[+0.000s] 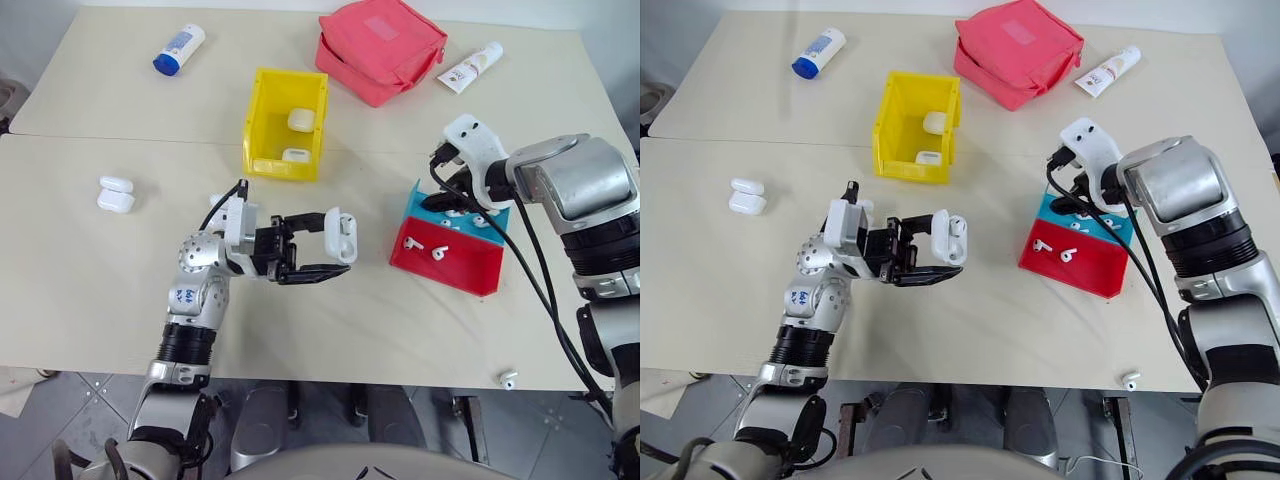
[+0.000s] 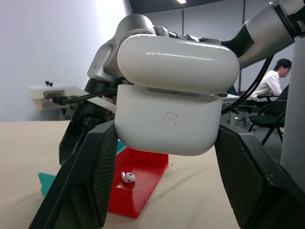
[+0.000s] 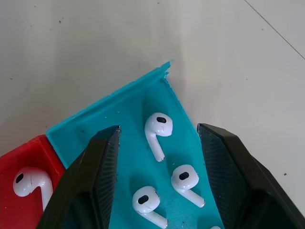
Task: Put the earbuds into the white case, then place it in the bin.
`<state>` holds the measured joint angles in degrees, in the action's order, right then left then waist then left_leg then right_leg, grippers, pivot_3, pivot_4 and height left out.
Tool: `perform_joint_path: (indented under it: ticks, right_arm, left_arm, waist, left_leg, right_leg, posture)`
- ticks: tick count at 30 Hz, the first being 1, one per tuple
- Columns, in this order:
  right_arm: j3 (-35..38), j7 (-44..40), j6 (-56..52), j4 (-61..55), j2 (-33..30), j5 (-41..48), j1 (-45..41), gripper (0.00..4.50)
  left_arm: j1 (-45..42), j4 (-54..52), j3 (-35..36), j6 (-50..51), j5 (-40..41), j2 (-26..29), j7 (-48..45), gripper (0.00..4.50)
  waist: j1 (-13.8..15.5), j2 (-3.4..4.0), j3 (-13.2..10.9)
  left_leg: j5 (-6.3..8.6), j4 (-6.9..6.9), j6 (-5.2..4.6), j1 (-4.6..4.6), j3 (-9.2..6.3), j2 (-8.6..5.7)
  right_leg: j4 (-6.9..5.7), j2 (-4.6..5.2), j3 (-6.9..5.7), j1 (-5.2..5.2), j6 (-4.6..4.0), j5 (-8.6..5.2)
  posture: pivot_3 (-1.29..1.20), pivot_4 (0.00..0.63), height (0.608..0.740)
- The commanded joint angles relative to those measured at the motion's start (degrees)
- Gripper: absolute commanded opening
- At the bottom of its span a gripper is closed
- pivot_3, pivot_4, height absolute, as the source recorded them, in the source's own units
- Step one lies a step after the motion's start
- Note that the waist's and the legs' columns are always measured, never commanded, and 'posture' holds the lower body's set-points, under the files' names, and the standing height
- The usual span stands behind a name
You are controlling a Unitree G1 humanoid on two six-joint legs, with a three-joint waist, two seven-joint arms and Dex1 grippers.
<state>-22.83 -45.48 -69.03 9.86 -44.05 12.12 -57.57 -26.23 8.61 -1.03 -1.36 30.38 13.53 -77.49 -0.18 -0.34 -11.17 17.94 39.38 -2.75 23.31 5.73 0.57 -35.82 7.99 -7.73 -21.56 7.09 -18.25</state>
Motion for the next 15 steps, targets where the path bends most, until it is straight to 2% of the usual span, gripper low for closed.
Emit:
perform_joint_path:
  ticks: [1, 15]
  right_arm:
    - [-0.7, -0.6, 0.1, -0.8, 0.4, -1.2, -0.9, 2.67]
    - [-2.7, -2.2, 2.6, 2.6, 2.7, -4.0, -1.4, 2.67]
  left_arm:
    - [0.2, -2.9, 0.7, 0.0, 1.8, 0.8, -0.1, 2.73]
    - [3.0, -6.3, 1.1, 0.5, 2.2, 2.6, 2.4, 2.73]
  waist:
    - [0.0, 0.0, 0.0]
    - [0.0, 0.01, 0.0]
  left_leg:
    - [0.0, 0.0, 0.0, 0.0, 0.0, 0.0]
    - [0.0, -0.01, 0.01, 0.0, 0.01, 0.0]
  right_leg:
    - [0.0, 0.0, 0.0, 0.0, 0.0, 0.0]
    - [0.0, 0.0, 0.01, -0.01, 0.0, 0.0]
  posture:
    - [0.0, 0.15, 0.74]
    - [0.0, 0.15, 0.74]
